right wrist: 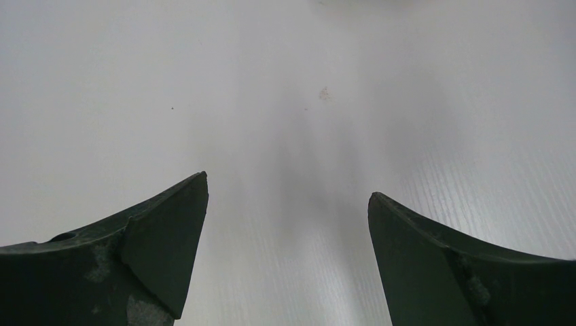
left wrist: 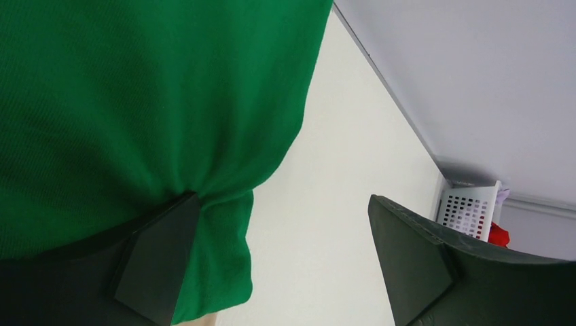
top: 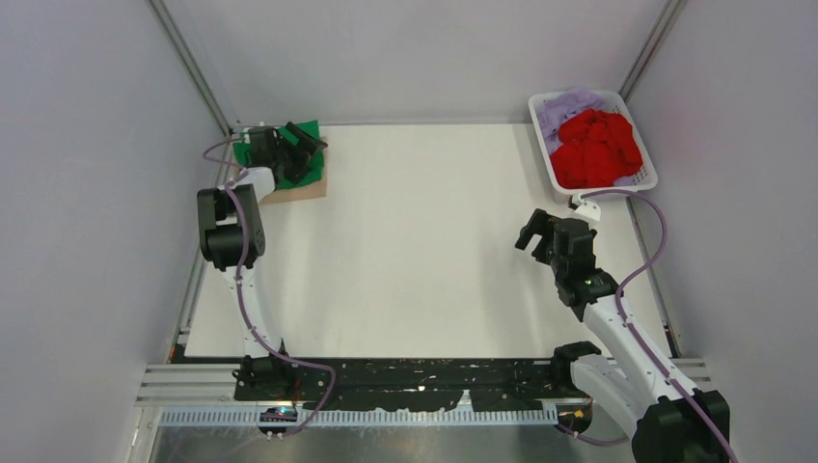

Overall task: Fold and stack the t-shirts
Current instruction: Smooth out wrinkles on the folded tshirt, then reset both arms

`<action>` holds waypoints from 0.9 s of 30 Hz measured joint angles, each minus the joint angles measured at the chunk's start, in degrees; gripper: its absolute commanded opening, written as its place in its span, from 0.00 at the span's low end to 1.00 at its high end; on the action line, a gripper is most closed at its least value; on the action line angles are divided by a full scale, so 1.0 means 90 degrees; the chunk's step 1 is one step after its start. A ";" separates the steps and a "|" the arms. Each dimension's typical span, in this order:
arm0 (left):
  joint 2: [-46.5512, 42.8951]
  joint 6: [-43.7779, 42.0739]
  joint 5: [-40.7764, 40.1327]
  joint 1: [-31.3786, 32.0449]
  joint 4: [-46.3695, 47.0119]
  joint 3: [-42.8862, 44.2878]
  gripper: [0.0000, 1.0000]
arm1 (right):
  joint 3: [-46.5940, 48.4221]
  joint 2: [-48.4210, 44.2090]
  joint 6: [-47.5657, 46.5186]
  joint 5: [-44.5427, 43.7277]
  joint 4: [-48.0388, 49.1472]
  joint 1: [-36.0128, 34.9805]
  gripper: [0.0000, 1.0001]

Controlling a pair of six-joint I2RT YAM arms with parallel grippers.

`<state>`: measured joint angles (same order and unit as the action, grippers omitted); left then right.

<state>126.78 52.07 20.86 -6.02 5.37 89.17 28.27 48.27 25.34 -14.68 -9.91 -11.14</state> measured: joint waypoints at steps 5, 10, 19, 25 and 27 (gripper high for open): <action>-0.0029 -0.0032 0.0044 0.0005 0.0114 -0.0029 1.00 | 0.0000 -0.0002 -0.0007 0.0000 -0.0005 0.0000 0.95; -0.0631 -0.0517 -0.0012 0.0053 -0.0539 -0.0036 1.00 | 0.0000 -0.0117 -0.0010 -0.0002 -0.0063 0.0000 0.95; -0.4097 -0.2052 -0.0180 0.0794 -0.1263 -0.1231 1.00 | -0.0022 -0.0794 0.0007 0.0029 -0.0262 0.0000 0.96; -0.6290 -0.2348 -0.0962 0.1780 -0.1141 -0.4432 1.00 | -0.0304 -0.1173 0.0073 0.0080 -0.0386 0.0000 0.95; -0.6807 -0.2339 -0.1360 0.2157 -0.1282 -0.5433 0.99 | -0.0386 -0.1241 0.0102 0.0097 -0.0466 0.0000 0.95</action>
<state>65.52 31.03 8.62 13.39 -6.17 40.27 24.80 37.10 26.26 -13.80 -14.11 -11.14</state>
